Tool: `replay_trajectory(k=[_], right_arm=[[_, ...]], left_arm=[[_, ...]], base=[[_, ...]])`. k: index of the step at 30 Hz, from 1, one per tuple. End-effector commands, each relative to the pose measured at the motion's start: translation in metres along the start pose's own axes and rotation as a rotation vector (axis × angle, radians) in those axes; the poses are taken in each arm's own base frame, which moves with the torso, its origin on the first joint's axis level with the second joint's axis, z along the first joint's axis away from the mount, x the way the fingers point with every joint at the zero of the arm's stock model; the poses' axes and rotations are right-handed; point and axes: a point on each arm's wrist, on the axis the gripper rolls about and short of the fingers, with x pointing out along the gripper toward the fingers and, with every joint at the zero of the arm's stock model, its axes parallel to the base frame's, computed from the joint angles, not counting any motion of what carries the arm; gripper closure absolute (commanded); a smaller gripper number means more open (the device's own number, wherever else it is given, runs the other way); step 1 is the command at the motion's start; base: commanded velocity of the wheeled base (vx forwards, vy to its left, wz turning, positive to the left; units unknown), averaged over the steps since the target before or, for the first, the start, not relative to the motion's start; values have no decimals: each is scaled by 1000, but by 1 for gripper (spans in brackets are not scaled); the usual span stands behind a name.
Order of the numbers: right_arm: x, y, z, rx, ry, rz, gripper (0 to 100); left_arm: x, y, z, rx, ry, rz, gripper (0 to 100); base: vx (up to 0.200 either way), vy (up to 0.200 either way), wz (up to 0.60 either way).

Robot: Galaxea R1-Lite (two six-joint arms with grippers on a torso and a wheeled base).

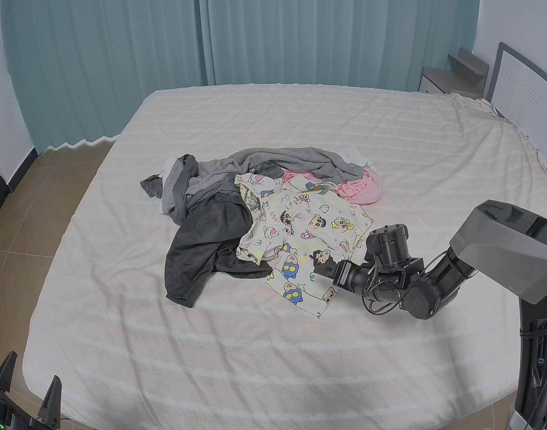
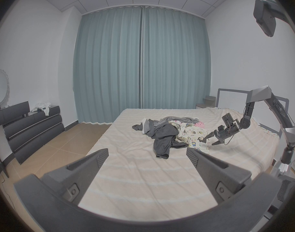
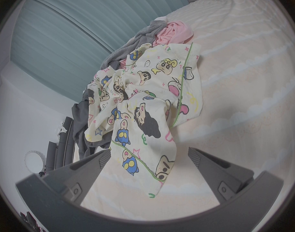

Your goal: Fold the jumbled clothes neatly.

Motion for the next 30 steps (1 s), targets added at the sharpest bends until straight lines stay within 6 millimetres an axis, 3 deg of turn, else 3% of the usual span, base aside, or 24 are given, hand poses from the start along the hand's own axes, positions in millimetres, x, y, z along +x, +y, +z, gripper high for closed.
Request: replay_trajectory(k=[1, 7, 18, 19, 27, 30], right_arm=[[22, -3, -2, -3, -10, 7, 0], [47, -8, -9, -25, -13, 1, 0], [80, 10, -14, -56, -51, 59, 0], [80, 13, -14, -61, -53, 66, 100], [77, 15, -14, -60, -50, 65, 100], [67, 19, -8, -57, -81, 90, 100]], left_arm=[[0, 0, -5, 0, 4, 0, 0], [0, 0, -5, 0, 4, 0, 0], [0, 0, -5, 0, 4, -1, 0], [0, 0, -5, 0, 4, -1, 0], [0, 0, -5, 0, 4, -1, 0], [0, 0, -5, 7, 4, 0, 0]], base=[[0, 0, 0], [0, 0, 0], [0, 0, 0], [0, 0, 0], [0, 0, 0], [0, 0, 0]])
